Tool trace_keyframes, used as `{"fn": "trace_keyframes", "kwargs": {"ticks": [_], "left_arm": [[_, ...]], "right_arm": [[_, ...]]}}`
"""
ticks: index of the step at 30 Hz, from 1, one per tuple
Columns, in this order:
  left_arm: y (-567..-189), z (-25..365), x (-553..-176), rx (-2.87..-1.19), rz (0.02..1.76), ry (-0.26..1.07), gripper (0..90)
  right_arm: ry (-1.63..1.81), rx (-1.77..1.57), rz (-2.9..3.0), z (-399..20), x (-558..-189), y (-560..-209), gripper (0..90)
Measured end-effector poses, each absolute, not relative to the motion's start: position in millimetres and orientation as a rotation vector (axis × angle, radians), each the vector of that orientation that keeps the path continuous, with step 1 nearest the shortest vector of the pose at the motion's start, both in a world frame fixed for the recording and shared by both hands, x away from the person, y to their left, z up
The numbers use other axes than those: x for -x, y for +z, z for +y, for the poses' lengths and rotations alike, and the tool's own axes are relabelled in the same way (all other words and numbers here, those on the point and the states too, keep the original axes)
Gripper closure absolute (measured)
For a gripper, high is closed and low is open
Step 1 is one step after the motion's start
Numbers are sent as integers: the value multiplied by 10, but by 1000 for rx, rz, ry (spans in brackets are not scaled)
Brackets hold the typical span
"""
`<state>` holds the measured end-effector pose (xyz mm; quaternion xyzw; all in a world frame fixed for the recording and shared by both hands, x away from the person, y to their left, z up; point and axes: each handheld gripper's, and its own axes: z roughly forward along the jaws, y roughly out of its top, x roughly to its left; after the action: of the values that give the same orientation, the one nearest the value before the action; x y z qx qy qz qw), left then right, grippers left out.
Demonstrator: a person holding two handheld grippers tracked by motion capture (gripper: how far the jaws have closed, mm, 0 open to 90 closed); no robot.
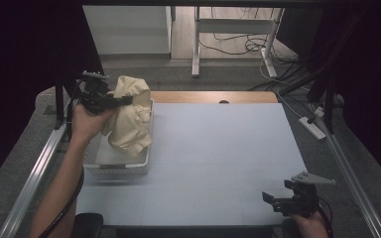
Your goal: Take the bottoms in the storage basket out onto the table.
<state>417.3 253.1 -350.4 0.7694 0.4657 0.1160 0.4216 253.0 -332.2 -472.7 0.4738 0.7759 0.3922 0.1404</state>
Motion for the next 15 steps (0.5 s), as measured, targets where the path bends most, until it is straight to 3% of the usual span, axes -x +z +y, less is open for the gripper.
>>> {"fn": "trace_keyframes", "kwargs": {"ticks": [15], "left_arm": [[-3373,2170,-4240,-1969,1088,270,662]], "right_arm": [[1136,-1373,2239,-3326,-2531,-4727,0]]}}
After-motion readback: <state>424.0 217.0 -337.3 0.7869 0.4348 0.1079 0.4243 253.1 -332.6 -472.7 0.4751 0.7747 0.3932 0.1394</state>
